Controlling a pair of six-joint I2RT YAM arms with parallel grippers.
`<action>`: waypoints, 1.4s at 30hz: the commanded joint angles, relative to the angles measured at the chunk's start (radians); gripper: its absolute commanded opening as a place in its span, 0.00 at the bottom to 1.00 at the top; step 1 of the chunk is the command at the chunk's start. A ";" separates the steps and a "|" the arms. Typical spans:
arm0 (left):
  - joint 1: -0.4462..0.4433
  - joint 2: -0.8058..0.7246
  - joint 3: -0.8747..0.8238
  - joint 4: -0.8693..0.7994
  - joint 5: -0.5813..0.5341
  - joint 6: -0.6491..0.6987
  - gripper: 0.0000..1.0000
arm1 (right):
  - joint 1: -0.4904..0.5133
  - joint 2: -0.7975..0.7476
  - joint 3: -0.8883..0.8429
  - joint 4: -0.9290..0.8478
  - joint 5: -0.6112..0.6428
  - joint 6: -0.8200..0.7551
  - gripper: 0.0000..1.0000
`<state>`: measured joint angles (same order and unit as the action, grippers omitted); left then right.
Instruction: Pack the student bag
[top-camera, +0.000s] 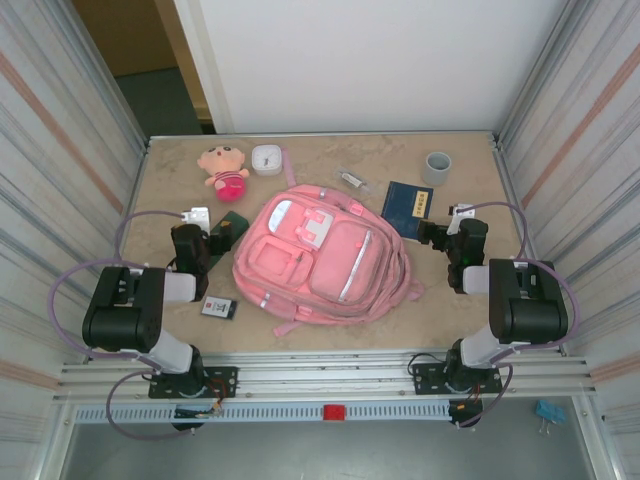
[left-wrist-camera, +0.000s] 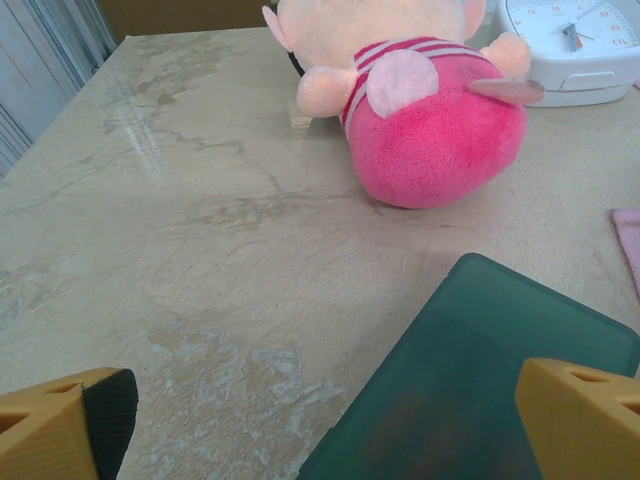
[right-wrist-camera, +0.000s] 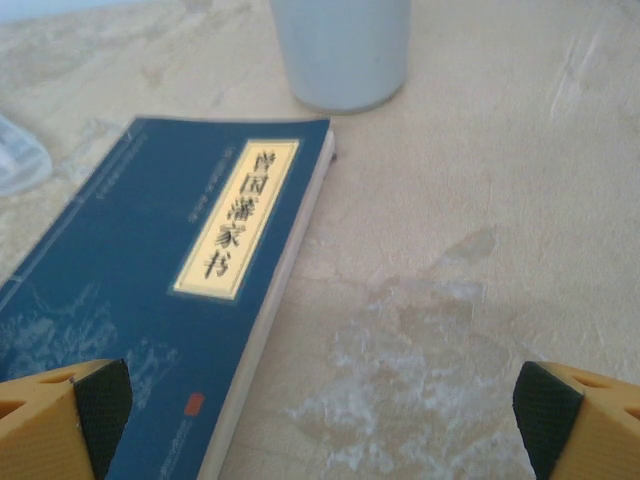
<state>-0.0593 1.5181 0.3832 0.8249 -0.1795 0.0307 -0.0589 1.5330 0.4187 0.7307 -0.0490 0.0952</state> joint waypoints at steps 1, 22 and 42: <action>-0.035 -0.073 -0.016 0.020 -0.038 0.046 0.99 | 0.009 -0.099 0.121 -0.237 0.012 -0.014 0.99; -0.377 -0.626 0.305 -1.296 0.273 -0.655 0.74 | 0.522 -0.159 0.723 -1.274 -0.129 0.192 0.95; -0.394 -0.235 0.178 -0.838 0.203 -0.688 0.72 | 0.854 -0.072 0.262 -0.883 -0.112 0.687 0.83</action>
<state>-0.4583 1.2102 0.5034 -0.1539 -0.0315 -0.7002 0.6849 1.4414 0.7284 -0.1360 -0.0044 0.6109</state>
